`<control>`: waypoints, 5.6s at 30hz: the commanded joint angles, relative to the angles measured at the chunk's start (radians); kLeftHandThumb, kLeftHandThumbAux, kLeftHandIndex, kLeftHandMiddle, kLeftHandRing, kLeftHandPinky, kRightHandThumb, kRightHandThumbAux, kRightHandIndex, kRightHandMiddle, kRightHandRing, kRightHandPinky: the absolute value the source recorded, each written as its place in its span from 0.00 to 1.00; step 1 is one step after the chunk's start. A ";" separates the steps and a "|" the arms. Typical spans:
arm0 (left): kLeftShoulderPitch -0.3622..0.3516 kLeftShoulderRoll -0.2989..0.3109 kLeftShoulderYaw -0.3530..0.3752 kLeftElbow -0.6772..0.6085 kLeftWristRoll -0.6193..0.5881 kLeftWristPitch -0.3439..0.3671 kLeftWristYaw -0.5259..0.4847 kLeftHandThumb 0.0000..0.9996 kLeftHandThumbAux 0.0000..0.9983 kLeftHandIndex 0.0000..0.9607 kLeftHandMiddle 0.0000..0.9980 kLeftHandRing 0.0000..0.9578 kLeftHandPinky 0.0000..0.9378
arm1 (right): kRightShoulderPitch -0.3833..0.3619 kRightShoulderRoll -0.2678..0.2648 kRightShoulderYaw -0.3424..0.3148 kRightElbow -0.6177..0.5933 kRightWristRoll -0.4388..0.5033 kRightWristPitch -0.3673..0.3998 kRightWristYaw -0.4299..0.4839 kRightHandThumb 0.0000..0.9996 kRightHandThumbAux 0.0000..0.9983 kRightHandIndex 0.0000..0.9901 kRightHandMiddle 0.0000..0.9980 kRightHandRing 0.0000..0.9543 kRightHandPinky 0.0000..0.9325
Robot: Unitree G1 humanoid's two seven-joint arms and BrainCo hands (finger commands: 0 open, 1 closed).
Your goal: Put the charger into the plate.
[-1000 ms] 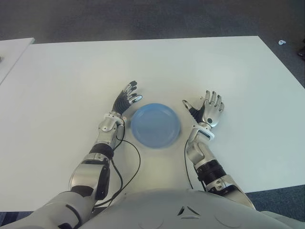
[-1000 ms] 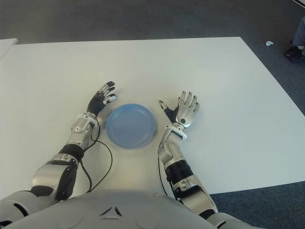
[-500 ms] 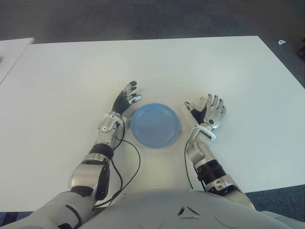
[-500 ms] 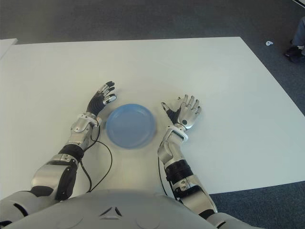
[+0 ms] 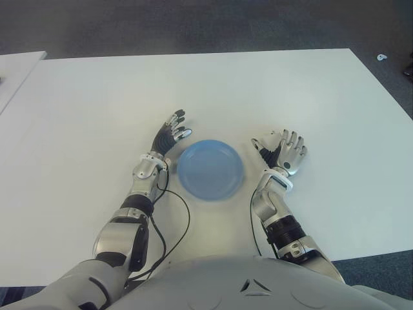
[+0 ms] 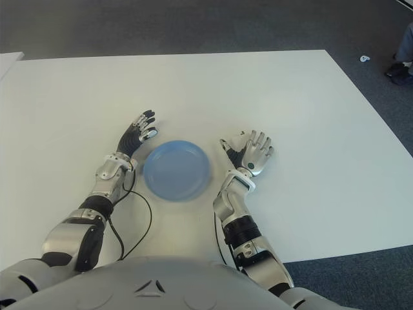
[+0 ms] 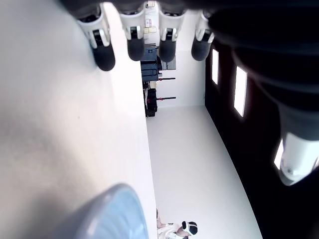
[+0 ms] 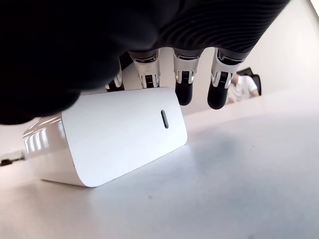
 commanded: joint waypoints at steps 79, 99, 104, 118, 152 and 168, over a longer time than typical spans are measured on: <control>0.100 0.003 -0.005 -0.116 -0.035 0.072 -0.084 0.02 0.57 0.00 0.00 0.00 0.03 | -0.153 0.026 -0.026 0.330 0.167 0.137 0.198 0.25 0.22 0.00 0.00 0.00 0.00; 0.105 0.004 -0.008 -0.132 -0.034 0.090 -0.088 0.01 0.56 0.00 0.00 0.00 0.03 | -0.139 0.031 -0.024 0.325 0.160 0.134 0.152 0.53 0.39 0.13 0.32 0.45 0.65; 0.104 0.004 -0.007 -0.131 -0.035 0.094 -0.088 0.01 0.56 0.00 0.00 0.00 0.03 | -0.117 0.054 -0.112 0.302 0.203 0.037 0.027 0.86 0.61 0.30 0.49 0.69 0.81; 0.106 0.003 -0.006 -0.137 -0.033 0.099 -0.084 0.02 0.56 0.00 0.00 0.00 0.03 | -0.081 0.076 -0.189 0.295 0.265 -0.175 -0.131 0.86 0.67 0.46 0.47 0.79 0.84; 0.108 0.000 -0.009 -0.134 -0.021 0.083 -0.068 0.02 0.55 0.00 0.00 0.00 0.04 | -0.069 0.070 -0.204 0.300 0.282 -0.284 -0.158 0.96 0.65 0.47 0.48 0.50 0.76; 0.102 -0.009 -0.012 -0.119 -0.014 0.077 -0.056 0.01 0.57 0.00 0.00 0.00 0.04 | -0.055 0.055 -0.145 0.104 0.224 -0.232 -0.111 0.96 0.65 0.47 0.48 0.51 0.68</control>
